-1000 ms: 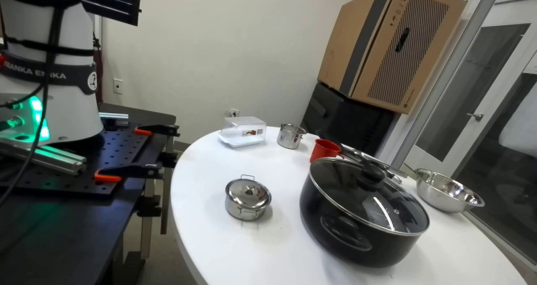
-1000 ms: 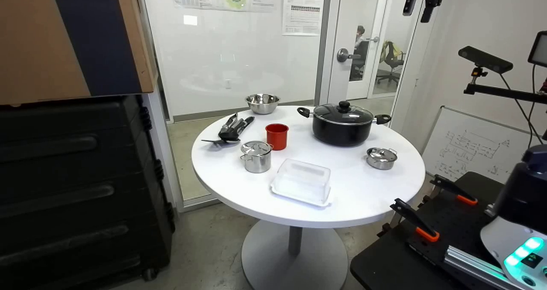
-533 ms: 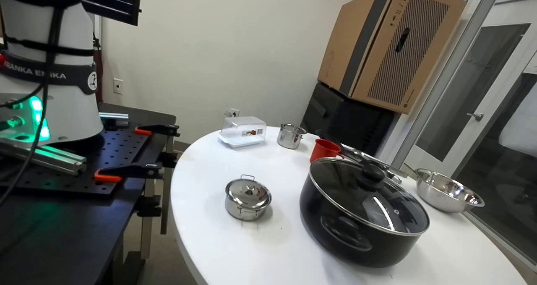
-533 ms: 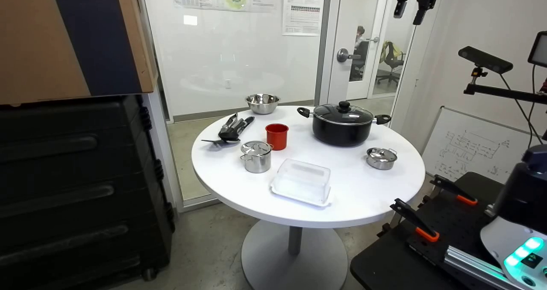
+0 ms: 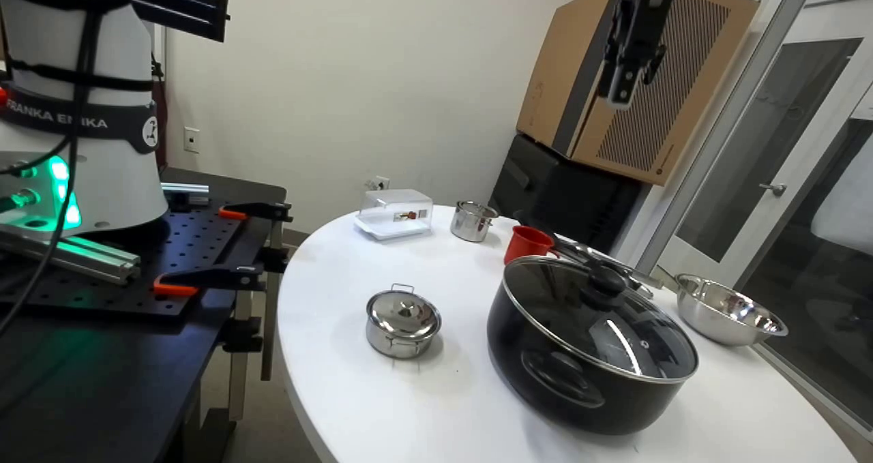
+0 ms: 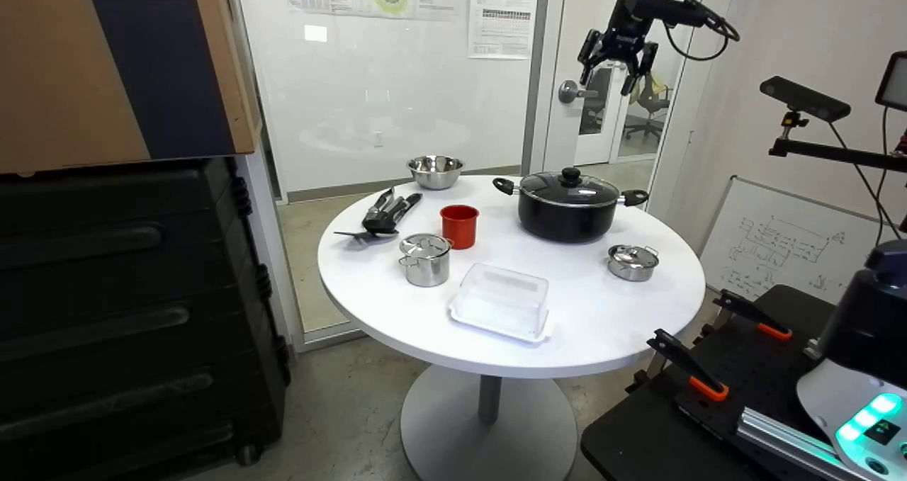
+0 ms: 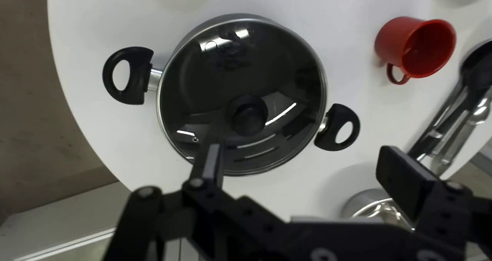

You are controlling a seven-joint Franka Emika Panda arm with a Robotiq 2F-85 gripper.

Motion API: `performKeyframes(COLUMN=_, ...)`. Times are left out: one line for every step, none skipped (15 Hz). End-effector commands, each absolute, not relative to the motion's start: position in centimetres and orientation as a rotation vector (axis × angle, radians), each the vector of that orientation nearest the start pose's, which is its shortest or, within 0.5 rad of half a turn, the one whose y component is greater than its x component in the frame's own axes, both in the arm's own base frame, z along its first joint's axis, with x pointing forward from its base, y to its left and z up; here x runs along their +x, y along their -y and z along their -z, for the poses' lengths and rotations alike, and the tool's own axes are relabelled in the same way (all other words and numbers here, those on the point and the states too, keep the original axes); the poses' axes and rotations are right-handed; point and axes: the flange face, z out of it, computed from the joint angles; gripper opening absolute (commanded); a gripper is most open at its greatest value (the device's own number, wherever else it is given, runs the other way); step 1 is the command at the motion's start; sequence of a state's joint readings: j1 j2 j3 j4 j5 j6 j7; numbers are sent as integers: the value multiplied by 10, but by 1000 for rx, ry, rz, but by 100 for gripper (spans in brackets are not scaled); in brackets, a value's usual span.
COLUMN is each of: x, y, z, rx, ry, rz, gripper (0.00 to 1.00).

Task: Take the lid from the black pot and put it on the table

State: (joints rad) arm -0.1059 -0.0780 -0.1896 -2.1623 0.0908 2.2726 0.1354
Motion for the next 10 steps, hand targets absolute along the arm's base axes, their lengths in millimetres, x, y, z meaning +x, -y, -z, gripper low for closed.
performKeyframes(x=561, y=172, z=-413, rx=-2981, ry=-980, rz=215, gripper=100)
performKeyframes(x=569, y=177, z=-404, rx=-2979, ry=-1042, rz=189, gripper=100)
performKeyframes(x=577, y=181, z=-398, rx=-2978, ry=-1098, rz=166, gripper=100)
performKeyframes(x=583, y=185, z=-393, rx=-2971, ry=-1152, rz=151, gripper=100)
performKeyframes(x=589, y=189, z=-388, rx=-2963, ry=-1198, rz=135, gripper=100)
performKeyframes(x=595, y=192, z=-384, rx=-2957, ry=-1239, rz=122, gripper=100)
performKeyframes(x=599, y=195, z=-381, rx=-2951, ry=-1275, rz=105, gripper=100)
performKeyframes(x=603, y=197, z=-377, rx=-2945, ry=-1302, rz=96, gripper=100)
performKeyframes(x=605, y=199, z=-373, rx=-2938, ry=-1322, rz=90, gripper=100)
performKeyframes(x=607, y=200, z=-368, rx=-2922, ry=-1338, rz=82, gripper=100)
